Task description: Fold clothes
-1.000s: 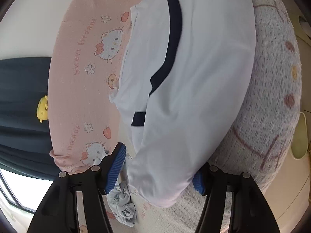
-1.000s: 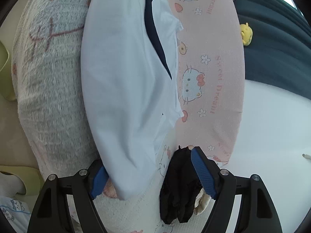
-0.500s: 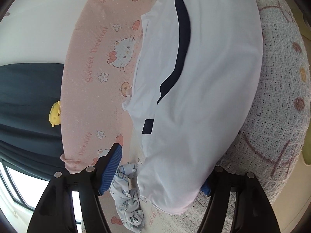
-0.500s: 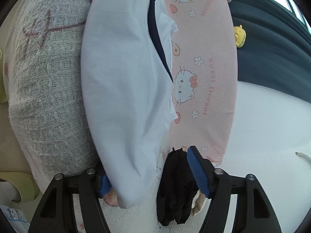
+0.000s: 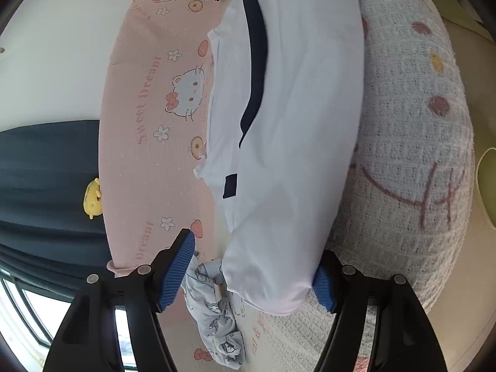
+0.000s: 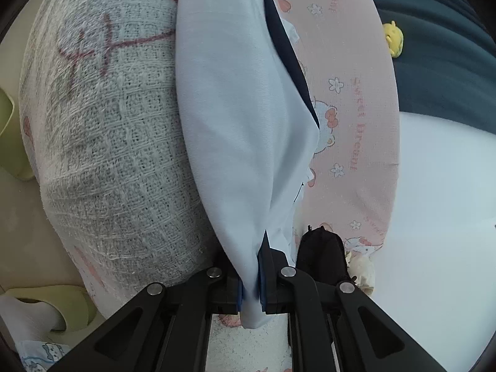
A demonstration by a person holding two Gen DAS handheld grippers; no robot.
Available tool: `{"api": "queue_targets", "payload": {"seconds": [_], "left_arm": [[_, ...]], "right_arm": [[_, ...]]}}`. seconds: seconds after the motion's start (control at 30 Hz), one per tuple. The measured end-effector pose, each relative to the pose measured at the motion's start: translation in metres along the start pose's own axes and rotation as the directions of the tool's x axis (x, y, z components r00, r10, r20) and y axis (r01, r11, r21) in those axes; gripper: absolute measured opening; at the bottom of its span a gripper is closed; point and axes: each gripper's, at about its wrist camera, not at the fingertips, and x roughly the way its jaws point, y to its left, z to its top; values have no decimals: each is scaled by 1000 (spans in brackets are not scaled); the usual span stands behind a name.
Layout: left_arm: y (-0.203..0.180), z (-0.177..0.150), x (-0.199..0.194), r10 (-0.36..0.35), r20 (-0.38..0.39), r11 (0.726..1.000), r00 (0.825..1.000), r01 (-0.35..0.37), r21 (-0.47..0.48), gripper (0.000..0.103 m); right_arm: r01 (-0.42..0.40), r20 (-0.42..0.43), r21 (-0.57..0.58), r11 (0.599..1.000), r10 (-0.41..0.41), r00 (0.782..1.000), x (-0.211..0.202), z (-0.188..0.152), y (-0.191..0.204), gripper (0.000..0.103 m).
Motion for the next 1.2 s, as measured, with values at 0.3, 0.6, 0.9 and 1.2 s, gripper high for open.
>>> {"api": "queue_targets", "payload": {"seconds": [0.3, 0.6, 0.9, 1.2], "left_arm": [[7, -10, 4, -175, 0, 977, 985, 174, -120, 35], [55, -16, 34, -535, 8, 779, 845, 497, -382, 11], [89, -29, 73, -798, 103, 386, 594, 635, -669, 14], [109, -34, 100, -883, 149, 211, 444, 660, -721, 15]], "right_arm": [[-126, -23, 116, 985, 129, 991, 0, -2, -20, 10], [-334, -12, 317, 888, 356, 934, 10, -11, -50, 10], [-559, 63, 501, 661, 617, 785, 39, -18, -93, 12], [-723, 166, 629, 287, 858, 486, 85, -34, -127, 17]]}}
